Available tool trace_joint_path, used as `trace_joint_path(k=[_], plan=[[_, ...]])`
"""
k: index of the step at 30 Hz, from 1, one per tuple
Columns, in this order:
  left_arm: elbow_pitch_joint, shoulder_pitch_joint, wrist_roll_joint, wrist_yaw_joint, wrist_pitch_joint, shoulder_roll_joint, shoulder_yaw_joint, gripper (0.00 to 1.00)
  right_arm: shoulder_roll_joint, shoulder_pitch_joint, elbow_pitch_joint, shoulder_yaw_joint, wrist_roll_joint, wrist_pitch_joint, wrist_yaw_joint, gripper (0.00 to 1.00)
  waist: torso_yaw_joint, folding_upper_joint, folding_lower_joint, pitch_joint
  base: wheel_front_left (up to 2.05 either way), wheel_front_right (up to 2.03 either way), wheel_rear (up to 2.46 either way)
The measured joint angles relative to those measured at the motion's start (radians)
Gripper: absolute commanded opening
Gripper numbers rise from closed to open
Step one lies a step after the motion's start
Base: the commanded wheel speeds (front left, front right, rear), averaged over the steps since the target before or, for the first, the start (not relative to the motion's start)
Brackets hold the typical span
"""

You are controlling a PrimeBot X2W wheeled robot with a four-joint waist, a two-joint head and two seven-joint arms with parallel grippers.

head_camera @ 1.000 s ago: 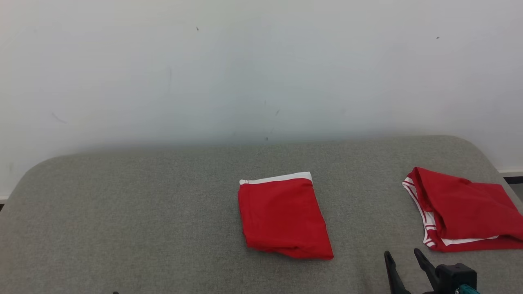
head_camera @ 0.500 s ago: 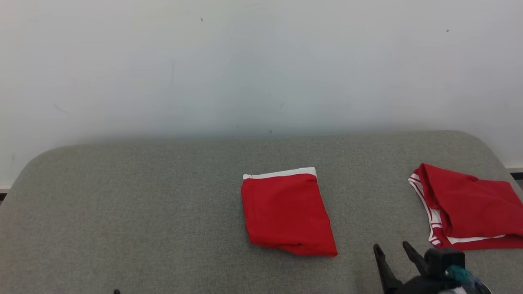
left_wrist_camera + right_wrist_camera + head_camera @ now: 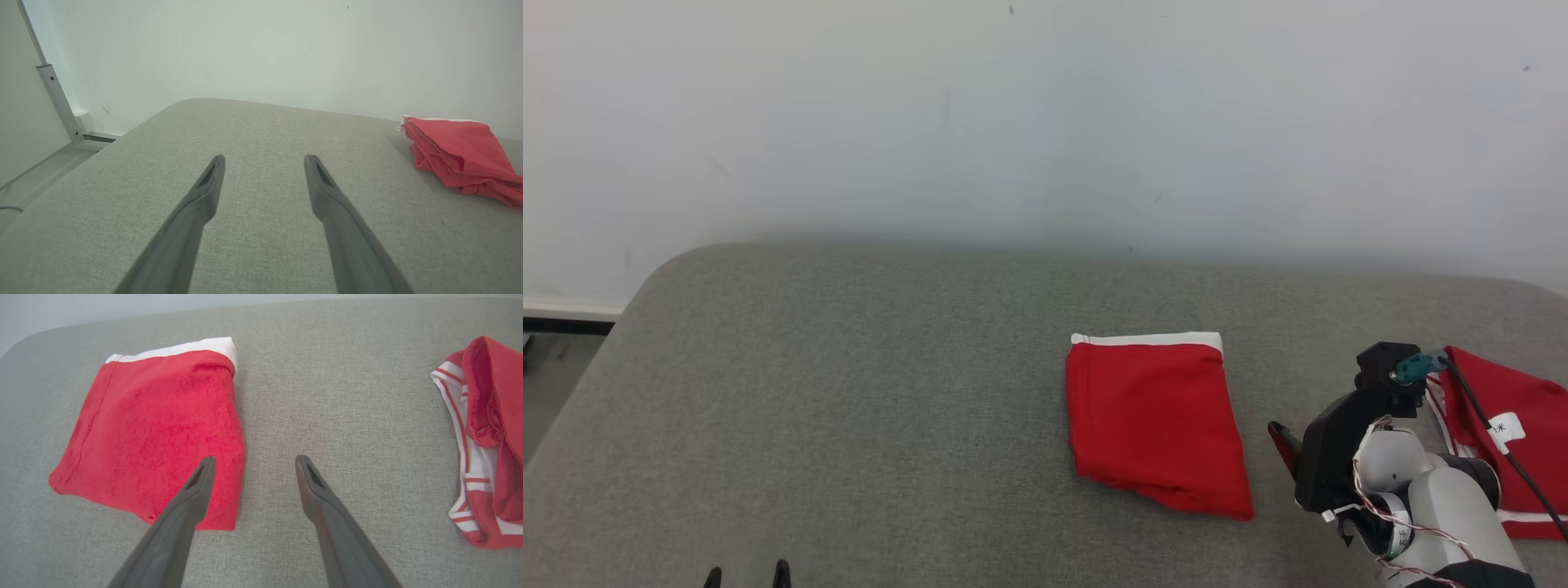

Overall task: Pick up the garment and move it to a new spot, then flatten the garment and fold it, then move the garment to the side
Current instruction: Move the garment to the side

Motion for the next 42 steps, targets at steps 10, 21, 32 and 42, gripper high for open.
trace_joint_path(k=[10, 21, 32, 42], plan=[[-0.026, -0.006, 0.002, -0.008, 0.02, 0.014, -0.032, 1.0, 0.001, -0.137, 0.227, -0.128, -0.166, -0.083, 0.0, 1.0, 0.133, 0.0, 0.0, 0.051, 0.0, 0.0, 0.0], [-0.01, -0.061, 0.001, -0.011, 0.014, 0.003, -0.063, 1.0, 0.002, -0.204, 0.385, -0.215, -0.279, -0.106, -0.001, 1.0, 0.21, 0.0, 0.0001, 0.163, 0.0, 0.0, 0.0], [0.021, -0.08, -0.009, -0.012, 0.0, 0.008, -0.071, 1.0, 0.008, -0.237, 0.452, -0.154, -0.289, -0.151, 0.0, 0.0, 0.178, -0.0001, -0.0001, 0.16, 0.0, 0.0, 0.0], [0.035, -0.069, -0.037, -0.02, -0.017, -0.007, -0.077, 1.0, -0.164, -0.266, 0.343, 0.053, -0.356, -0.207, 0.0, 0.0, 0.041, -0.0001, -0.0001, 0.124, 0.0, 0.0, 0.0]])
